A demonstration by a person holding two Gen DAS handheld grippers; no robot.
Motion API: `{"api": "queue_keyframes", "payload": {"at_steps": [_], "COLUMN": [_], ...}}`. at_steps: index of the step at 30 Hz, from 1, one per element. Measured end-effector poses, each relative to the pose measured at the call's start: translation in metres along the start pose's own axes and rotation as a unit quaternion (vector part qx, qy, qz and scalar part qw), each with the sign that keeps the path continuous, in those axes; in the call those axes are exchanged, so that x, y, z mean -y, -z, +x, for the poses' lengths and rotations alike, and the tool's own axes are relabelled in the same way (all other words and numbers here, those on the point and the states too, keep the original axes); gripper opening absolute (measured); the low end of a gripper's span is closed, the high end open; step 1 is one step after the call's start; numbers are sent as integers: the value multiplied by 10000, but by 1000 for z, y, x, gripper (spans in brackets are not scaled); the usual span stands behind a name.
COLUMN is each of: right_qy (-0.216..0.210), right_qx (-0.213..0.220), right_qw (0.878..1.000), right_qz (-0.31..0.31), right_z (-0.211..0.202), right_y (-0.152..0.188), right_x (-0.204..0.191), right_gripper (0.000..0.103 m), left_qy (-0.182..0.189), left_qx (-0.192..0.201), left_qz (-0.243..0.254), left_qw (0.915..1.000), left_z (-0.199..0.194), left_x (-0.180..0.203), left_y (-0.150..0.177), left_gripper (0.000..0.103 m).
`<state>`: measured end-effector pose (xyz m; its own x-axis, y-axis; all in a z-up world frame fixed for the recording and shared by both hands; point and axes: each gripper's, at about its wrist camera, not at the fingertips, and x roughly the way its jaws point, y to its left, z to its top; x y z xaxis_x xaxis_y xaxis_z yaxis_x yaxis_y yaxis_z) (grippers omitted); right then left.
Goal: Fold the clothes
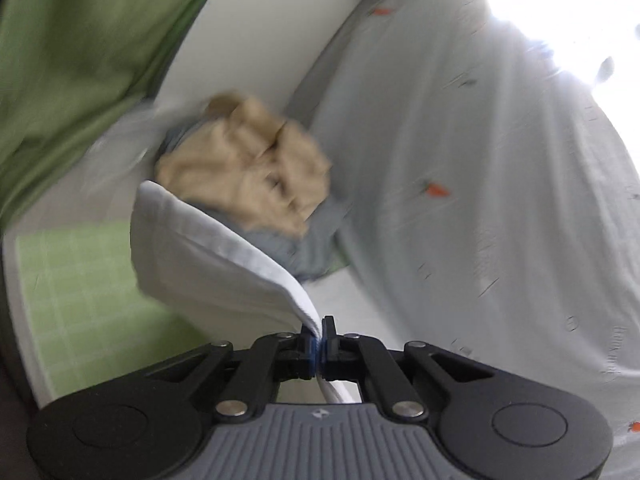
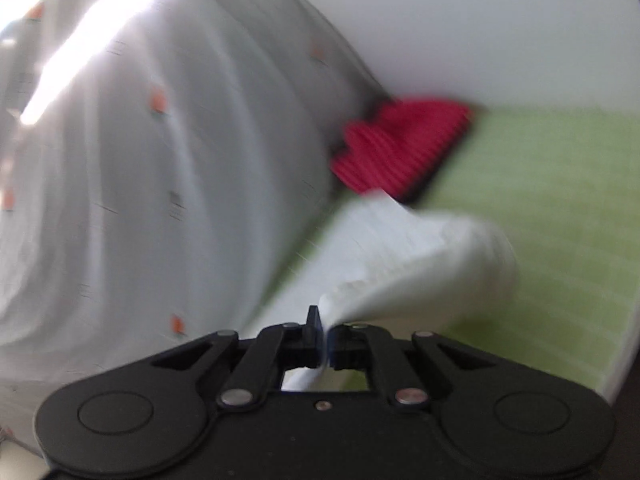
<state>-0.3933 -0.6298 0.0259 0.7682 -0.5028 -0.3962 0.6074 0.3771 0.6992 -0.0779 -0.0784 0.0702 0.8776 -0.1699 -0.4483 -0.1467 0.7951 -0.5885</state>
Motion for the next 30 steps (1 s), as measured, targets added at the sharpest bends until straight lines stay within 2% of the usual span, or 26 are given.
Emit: {"api": "queue_keyframes", "payload": {"at_steps": [3, 6, 8, 10, 13, 18, 20, 22, 23, 24, 25, 26, 28, 29, 30], "right_qy": [-493, -68, 95, 52, 166, 199, 246, 360, 442, 584, 792, 917, 834, 807, 861], "right_qx": [452, 368, 192, 150, 136, 69, 66, 65, 23, -43, -160, -301, -493, -578, -656], "right_qw": [9975, 9958, 9985, 9999, 9998, 9988, 9971, 9943, 9919, 9883, 9850, 9844, 9863, 9857, 9837], "right_qz": [-243, -832, -501, 36, 33, -440, -723, -1002, -1194, -1406, -1524, -1470, -1335, -1363, -1435], "right_z": [0, 34, 55, 69, 93, 166, 213, 275, 310, 345, 374, 394, 405, 401, 394], "right_y": [-14, -3, 6, 10, 4, -21, -35, -44, -47, -48, -46, -42, -28, -18, -6], "right_x": [-24, -32, -24, -13, -17, -53, -73, -91, -98, -104, -107, -107, -104, -103, -102], "right_gripper": [3, 3, 4, 4, 4, 4, 4, 4, 6, 13, 23, 36, 43, 58, 67], "left_qy": [58, -332, -441, -520, -529, -351, -110, 28, -67, -226, -386, -331, -200, -225, -305], "left_qx": [228, -38, -147, -240, -315, -501, -613, -800, -939, -1015, -1059, -1018, -1034, -1062, -1119], "left_qz": [323, 142, 32, -71, 95, 359, 627, 989, 1047, 940, 786, 704, 905, 1119, 1301], "left_qw": [9992, 9993, 9989, 9983, 9981, 9975, 9961, 9919, 9900, 9901, 9905, 9918, 9903, 9878, 9847], "left_z": [7, 43, 62, 80, 116, 210, 267, 330, 357, 375, 390, 396, 395, 390, 384], "left_x": [21, 14, 12, 11, 18, 60, 85, 115, 128, 135, 141, 143, 141, 139, 136], "left_y": [-8, 2, 7, 12, 10, 9, 12, 18, 22, 26, 30, 36, 51, 59, 66], "left_gripper": [3, 3, 3, 3, 3, 3, 4, 11, 20, 34, 39, 42, 53, 58, 59]}}
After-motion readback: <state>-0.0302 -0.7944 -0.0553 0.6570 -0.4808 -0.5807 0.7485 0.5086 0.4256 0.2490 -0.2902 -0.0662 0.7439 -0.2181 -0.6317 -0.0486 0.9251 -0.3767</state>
